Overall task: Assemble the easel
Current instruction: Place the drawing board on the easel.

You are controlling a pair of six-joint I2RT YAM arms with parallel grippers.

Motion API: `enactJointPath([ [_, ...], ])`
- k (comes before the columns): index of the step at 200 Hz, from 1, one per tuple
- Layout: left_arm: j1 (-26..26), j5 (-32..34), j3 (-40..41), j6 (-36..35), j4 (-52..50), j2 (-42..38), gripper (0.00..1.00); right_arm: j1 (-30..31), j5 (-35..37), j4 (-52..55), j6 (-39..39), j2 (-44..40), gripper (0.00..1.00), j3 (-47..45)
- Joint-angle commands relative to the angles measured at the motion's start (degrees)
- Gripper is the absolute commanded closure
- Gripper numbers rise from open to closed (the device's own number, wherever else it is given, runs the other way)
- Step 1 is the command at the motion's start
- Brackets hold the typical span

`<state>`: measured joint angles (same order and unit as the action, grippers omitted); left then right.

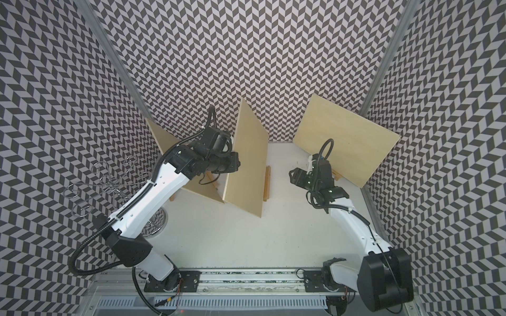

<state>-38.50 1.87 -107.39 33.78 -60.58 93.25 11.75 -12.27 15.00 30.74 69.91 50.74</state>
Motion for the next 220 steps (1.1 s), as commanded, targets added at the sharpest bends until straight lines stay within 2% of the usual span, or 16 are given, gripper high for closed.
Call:
enactJointPath([
  [1, -0.1, 0.7, -5.3, 0.7, 8.8, -1.4, 1.0, -0.3, -0.7, -1.6, -0.9, -1.6, 0.29, 0.5],
  [62, -0.1, -0.7, -3.5, 0.7, 9.2, -0.6, 1.0, -0.4, 0.1, -2.1, -1.5, -2.3, 0.28, -0.2],
  [68, -0.1, -0.7, -3.6, 0.7, 8.9, -0.4, 0.91, -0.5, 0.1, -2.0, -1.5, -2.4, 0.28, -0.1],
  [78, -0.1, -0.8, -3.7, 0.7, 8.6, -0.3, 0.82, -0.5, 0.0, -2.1, -1.4, -2.3, 0.28, -0.2],
  [87, -0.1, -0.9, -3.6, 0.8, 8.6, -0.2, 0.66, -0.5, 0.0, -2.1, -1.4, -2.3, 0.28, -0.2],
  [98, -0.1, -0.9, -3.6, 0.8, 8.7, -0.1, 0.51, -0.5, 0.0, -2.2, -1.4, -2.3, 0.29, -0.1],
  [107, -0.1, -0.9, -3.7, 0.8, 8.7, 0.0, 0.43, -0.5, 0.0, -2.2, -1.3, -2.3, 0.29, 0.0],
  [149, -0.1, -0.8, -4.0, 0.3, 9.8, -0.1, 0.35, -0.6, -0.2, -2.3, -1.8, -2.0, 0.28, -0.3],
  [179, -0.1, 1.7, -3.8, -0.7, 10.1, -1.5, 0.31, -0.5, -1.2, -1.9, -1.7, -1.3, 0.29, -0.5],
  [220, -0.1, 8.2, 1.8, -5.1, 17.6, -9.6, 0.2, -0.5, -4.0, -3.7, -0.7, 2.2, 0.29, -2.3],
])
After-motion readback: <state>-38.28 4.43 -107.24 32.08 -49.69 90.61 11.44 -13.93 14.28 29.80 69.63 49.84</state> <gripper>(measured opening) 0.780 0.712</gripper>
